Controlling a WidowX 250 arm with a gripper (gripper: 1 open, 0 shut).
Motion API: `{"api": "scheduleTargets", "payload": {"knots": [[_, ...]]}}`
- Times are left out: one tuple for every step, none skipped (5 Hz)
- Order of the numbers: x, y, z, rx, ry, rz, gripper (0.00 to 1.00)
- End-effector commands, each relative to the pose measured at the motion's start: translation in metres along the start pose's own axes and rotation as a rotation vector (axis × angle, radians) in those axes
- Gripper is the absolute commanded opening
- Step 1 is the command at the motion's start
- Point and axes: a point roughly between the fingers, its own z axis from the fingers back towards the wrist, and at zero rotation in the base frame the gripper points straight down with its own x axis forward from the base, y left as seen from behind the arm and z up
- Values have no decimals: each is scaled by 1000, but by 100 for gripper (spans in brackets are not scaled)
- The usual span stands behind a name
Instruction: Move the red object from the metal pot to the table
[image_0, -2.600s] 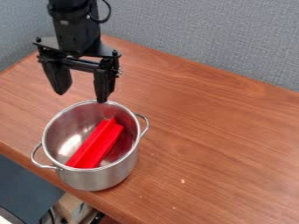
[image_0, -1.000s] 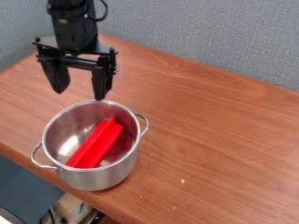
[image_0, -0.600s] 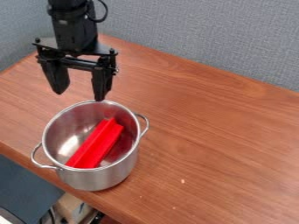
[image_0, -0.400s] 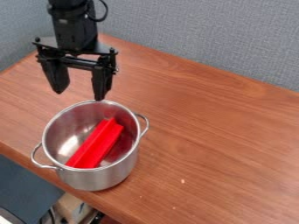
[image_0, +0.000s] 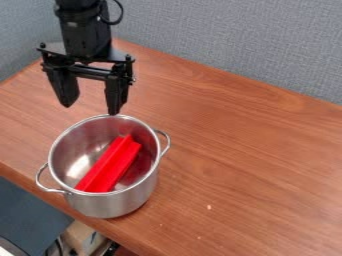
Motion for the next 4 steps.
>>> {"api": "scheduleTargets", "payload": {"knots": [[8,-2,10,5,-38,-11,100],[8,-2,9,5,-37,-10,100],[8,-1,9,5,-36,-9,100],[8,0,9,6,-35,-7,100]]}}
